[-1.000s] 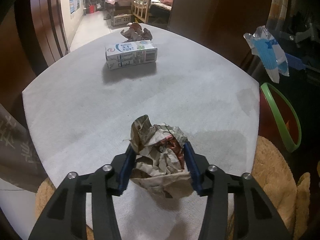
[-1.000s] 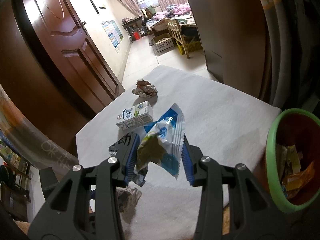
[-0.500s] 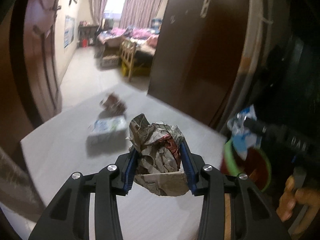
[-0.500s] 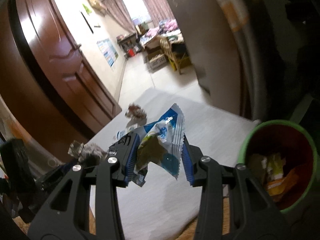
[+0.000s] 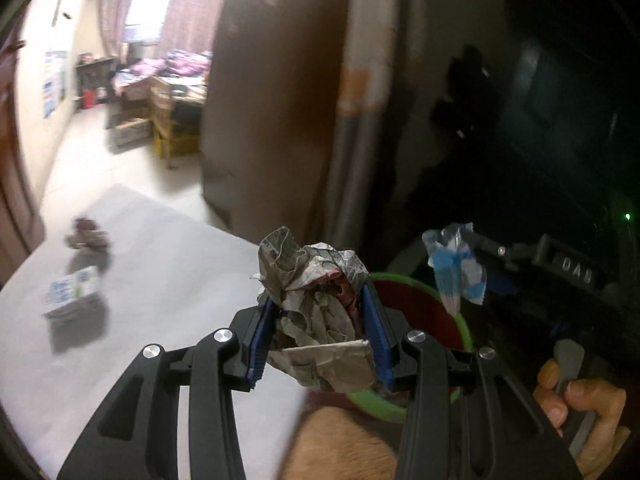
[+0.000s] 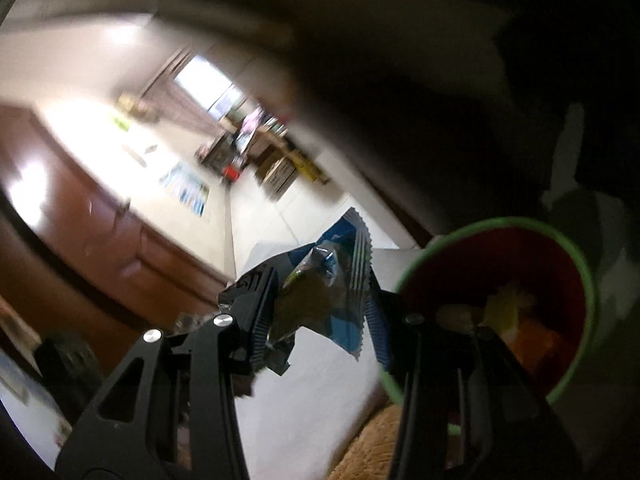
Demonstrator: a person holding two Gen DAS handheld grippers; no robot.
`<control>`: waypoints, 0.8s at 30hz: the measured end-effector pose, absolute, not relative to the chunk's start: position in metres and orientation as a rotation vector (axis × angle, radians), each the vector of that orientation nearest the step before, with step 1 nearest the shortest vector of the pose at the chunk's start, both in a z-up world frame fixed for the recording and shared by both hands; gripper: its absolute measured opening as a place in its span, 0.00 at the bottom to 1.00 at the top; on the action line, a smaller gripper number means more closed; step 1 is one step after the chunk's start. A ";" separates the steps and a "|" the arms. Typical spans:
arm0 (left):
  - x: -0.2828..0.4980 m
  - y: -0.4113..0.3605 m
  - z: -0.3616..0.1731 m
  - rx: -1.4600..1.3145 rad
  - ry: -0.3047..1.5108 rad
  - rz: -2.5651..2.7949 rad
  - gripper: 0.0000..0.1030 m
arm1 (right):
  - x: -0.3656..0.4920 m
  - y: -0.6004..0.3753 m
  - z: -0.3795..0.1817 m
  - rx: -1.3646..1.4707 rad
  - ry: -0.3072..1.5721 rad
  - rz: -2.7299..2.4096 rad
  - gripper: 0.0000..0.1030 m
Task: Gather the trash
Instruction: 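Carry the paper and wrapper to the green bin and open both tools, then grasp the white milk carton with the left tool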
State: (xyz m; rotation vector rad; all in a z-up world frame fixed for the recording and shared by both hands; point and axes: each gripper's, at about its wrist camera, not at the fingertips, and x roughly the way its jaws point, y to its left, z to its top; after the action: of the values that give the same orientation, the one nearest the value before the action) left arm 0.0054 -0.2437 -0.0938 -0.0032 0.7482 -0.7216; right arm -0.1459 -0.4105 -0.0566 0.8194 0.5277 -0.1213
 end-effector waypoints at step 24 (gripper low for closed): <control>0.024 -0.261 -0.096 0.078 0.678 -0.727 0.87 | -0.143 -0.441 -0.084 0.902 0.590 -0.253 0.79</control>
State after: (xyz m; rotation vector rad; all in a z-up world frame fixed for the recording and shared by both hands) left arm 0.0243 -0.2612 -0.0962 0.0779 0.6779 -0.7272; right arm -0.1427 -0.4415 -0.0841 0.9017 0.5898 -0.2535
